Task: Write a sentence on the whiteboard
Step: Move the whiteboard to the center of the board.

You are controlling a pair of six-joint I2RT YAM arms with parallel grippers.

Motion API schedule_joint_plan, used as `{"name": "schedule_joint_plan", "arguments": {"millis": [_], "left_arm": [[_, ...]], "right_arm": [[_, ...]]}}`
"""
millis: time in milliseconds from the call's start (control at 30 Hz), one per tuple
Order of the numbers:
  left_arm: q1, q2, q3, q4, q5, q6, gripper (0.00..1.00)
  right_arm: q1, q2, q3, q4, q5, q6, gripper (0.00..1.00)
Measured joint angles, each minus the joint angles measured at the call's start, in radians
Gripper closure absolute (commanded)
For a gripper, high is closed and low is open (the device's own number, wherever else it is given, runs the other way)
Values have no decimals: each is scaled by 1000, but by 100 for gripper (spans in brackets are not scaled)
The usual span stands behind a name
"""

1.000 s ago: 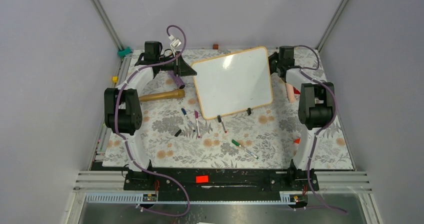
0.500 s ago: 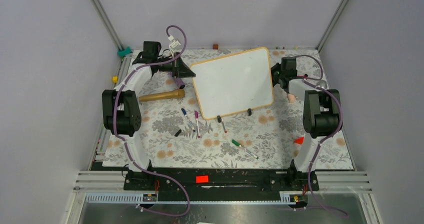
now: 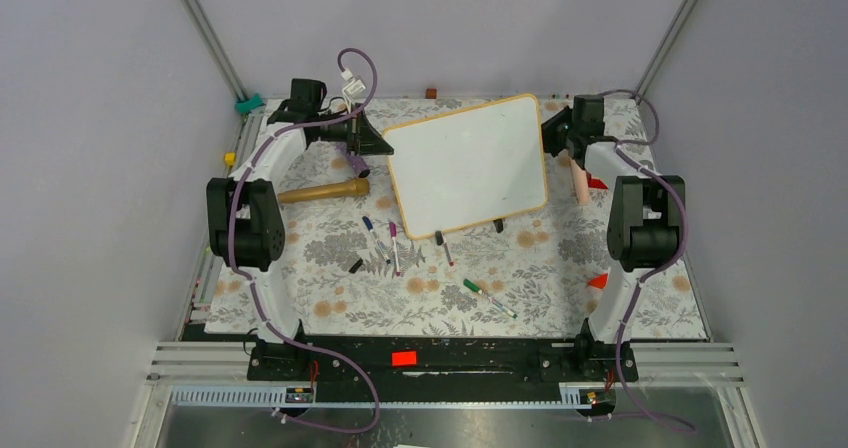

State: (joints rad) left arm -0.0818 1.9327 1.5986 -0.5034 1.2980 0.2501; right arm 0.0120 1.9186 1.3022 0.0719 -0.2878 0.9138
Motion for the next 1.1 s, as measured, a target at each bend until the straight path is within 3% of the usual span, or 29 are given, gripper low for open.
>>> {"name": "schedule_joint_plan", "arguments": {"millis": [467,700,833,1033,1100], "left_arm": [[-14,56,51,-51,-3,-50,100],[-14,58,53,-52,-3,-51,100],[-14,63,59,-57,-3,-53,100],[-14,68,69,-69,-3,-56,100],[-14,68,69,-71,-3,-56,100]], "right_arm": [[-60,127,431,-105,107,-20,100],[-13,133,573,-182,93,-94,100],[62,192,749,-293,94,-171,100],[154,412,1217,-606,143,-320,100],[165,448,1278,-694,151,-359,100]]}}
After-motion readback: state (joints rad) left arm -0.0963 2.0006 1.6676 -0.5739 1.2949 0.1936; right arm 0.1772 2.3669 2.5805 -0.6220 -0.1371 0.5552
